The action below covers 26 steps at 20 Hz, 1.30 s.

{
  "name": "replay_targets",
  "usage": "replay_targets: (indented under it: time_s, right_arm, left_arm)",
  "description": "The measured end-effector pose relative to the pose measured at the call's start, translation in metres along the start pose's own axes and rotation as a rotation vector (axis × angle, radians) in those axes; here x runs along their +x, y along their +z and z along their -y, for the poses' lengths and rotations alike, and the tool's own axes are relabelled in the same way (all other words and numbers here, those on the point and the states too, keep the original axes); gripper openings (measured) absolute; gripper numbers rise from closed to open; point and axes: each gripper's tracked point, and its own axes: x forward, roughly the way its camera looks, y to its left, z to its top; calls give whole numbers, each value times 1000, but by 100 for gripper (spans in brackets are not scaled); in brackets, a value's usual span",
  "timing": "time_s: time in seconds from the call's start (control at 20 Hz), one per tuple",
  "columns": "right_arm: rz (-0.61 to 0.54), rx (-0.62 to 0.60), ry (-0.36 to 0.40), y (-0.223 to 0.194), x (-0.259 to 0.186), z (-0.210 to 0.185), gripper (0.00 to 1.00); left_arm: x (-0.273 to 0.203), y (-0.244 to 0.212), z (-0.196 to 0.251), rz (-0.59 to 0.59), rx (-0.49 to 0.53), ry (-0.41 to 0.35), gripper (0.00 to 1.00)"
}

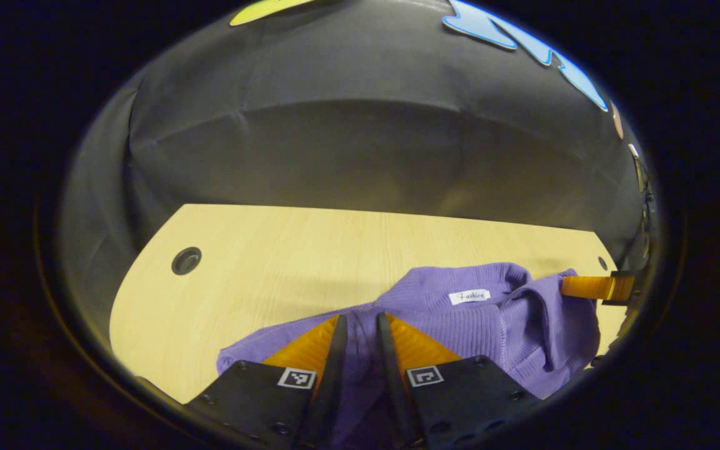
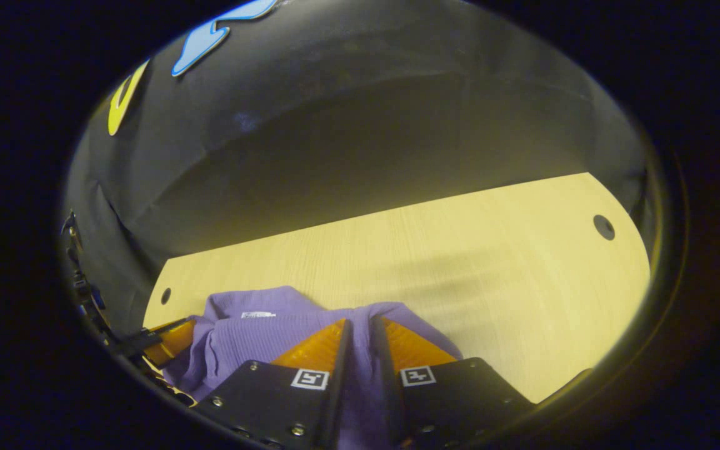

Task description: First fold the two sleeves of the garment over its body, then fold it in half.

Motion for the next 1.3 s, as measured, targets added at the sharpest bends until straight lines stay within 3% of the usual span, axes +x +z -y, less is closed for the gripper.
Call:
replay_targets:
  time_s: [0.15,0.3,0.55,0.75,0.8,0.9,1.05,1.1,1.3]
  right_arm:
    - [27,-4,-6,7,-17,0,48]
    - [79,-11,-7,16,-42,-4,49]
    - [176,-44,11,34,-111,-23,49]
    - [261,-79,31,43,-181,-41,49]
    - [282,-89,35,43,-199,-45,49]
    - [317,-106,45,43,-234,-52,49]
    - [365,-134,50,39,-284,-59,49]
    - [382,-143,50,36,-299,-62,49]
    - [416,-167,60,19,-349,-66,49]
  left_arm:
    - [-15,8,0,8,-5,3,59]
    - [-41,28,7,56,5,-12,65]
    - [-115,64,27,169,64,-48,58]
    - [-192,82,49,250,70,-99,65]
    - [-211,84,53,272,74,-107,58]
    - [-249,85,61,305,89,-113,65]
    - [-303,82,68,339,98,-121,58]
    - [-320,81,70,350,97,-126,65]
    - [-387,76,85,397,103,-130,65]
